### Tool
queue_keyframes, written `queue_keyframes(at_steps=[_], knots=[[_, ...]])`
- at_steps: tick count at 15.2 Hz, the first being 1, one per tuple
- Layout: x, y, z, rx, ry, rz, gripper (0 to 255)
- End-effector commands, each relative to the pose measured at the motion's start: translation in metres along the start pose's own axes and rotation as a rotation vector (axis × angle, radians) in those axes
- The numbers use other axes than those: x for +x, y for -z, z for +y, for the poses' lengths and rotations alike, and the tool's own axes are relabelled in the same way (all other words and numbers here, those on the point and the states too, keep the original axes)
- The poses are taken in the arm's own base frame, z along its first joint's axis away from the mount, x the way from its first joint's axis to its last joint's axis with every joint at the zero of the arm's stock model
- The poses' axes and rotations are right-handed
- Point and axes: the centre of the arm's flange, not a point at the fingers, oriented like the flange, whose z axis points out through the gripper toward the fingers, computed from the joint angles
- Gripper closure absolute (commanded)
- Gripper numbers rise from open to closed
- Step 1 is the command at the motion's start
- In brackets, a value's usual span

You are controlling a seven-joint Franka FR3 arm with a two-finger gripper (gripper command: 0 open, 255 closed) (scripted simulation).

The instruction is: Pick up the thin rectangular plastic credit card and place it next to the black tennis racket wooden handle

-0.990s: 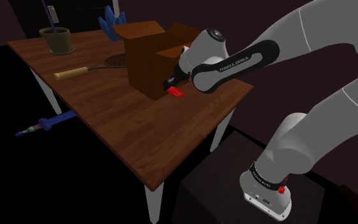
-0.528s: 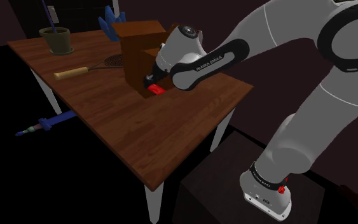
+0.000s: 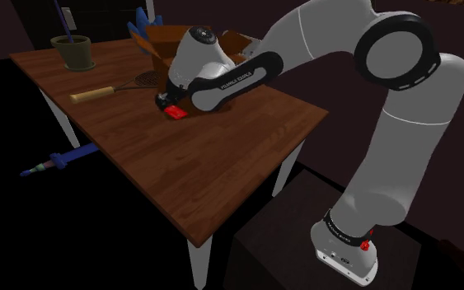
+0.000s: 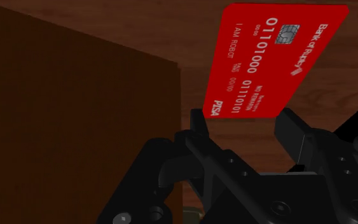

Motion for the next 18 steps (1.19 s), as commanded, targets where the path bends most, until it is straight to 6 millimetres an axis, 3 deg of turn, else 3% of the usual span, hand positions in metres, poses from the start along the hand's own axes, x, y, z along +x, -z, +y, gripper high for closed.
queue_keyframes(at_steps=[1,13,18], knots=[[0.019,-0.012,-0.013,-0.001,-0.001,-0.001,255],[0.132,-0.086,-0.106,-0.001,-0.001,-0.001,255],[0.118,-0.108,-0.107,-0.001,-0.001,-0.001,255]])
